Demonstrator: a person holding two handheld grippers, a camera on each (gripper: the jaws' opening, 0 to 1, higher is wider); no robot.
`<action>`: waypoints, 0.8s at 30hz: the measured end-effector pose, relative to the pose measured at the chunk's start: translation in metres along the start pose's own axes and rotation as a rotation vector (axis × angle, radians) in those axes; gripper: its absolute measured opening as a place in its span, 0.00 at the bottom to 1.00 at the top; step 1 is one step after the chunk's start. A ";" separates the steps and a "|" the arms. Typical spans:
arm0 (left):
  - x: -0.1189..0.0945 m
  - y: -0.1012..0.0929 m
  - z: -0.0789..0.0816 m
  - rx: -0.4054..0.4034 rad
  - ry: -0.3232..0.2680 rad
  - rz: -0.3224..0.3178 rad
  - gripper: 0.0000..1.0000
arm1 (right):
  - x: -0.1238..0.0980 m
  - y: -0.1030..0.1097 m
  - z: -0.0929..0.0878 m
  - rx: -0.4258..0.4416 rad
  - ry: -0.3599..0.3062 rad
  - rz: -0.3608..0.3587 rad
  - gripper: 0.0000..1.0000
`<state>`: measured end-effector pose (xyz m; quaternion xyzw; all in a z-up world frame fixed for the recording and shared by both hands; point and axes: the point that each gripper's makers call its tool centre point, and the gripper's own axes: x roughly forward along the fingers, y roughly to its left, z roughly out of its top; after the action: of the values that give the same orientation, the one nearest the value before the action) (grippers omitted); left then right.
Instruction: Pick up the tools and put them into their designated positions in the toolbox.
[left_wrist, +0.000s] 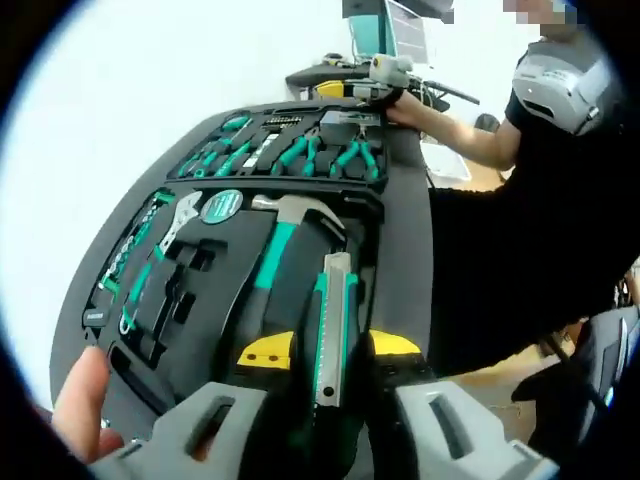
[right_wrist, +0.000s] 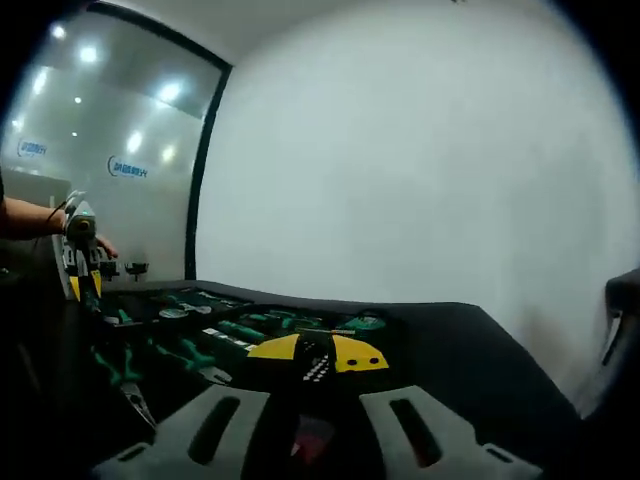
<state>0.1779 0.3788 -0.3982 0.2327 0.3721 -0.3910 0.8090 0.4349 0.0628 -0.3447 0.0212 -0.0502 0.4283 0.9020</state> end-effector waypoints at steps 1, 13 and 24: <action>-0.002 -0.001 -0.003 0.000 0.003 -0.011 0.21 | 0.000 -0.001 -0.001 0.003 0.002 -0.002 0.09; -0.010 0.007 -0.010 -0.003 -0.036 0.051 0.23 | 0.002 -0.003 -0.006 0.014 0.026 -0.002 0.09; -0.085 0.034 -0.075 -0.130 -0.004 0.545 0.04 | 0.004 0.021 0.017 -0.211 -0.044 0.004 0.08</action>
<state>0.1385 0.4875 -0.3748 0.2712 0.3187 -0.1348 0.8982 0.4195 0.0780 -0.3277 -0.0646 -0.1151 0.4218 0.8970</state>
